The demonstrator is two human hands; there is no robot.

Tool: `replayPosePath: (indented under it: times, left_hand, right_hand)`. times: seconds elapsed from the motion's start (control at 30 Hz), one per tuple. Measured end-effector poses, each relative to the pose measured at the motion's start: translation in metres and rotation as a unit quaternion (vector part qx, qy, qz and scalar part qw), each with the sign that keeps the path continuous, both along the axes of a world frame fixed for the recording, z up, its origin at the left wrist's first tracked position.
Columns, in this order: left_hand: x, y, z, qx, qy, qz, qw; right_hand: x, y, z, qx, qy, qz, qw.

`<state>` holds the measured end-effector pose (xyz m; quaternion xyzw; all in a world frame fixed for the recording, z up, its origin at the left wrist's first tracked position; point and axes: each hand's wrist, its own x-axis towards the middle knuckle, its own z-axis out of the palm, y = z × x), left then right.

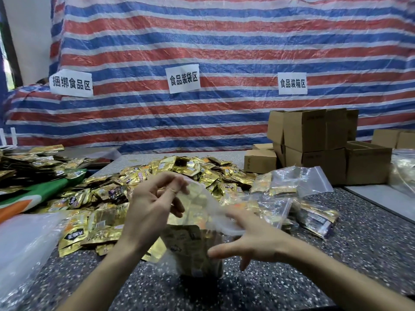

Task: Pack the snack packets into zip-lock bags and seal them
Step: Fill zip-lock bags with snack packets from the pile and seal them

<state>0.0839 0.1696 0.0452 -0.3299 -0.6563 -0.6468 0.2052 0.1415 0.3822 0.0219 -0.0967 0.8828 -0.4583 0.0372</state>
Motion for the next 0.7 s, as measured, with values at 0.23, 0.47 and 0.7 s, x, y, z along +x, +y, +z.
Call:
replayPosePath:
  times: [0.23, 0.47, 0.7]
  left_hand:
    - [-0.008, 0.022, -0.014, 0.031, -0.027, -0.037, 0.999]
    - [-0.028, 0.021, -0.048, -0.004, -0.075, 0.0, 0.997]
    - [-0.035, 0.024, -0.071, -0.105, -0.119, -0.009, 0.987]
  right_hand:
    - [-0.019, 0.009, 0.013, -0.102, 0.011, -0.093, 0.99]
    - [-0.088, 0.068, 0.077, -0.254, 0.06, -0.265, 0.928]
    - [-0.149, 0.103, 0.08, -0.4, 0.061, -0.353, 0.844]
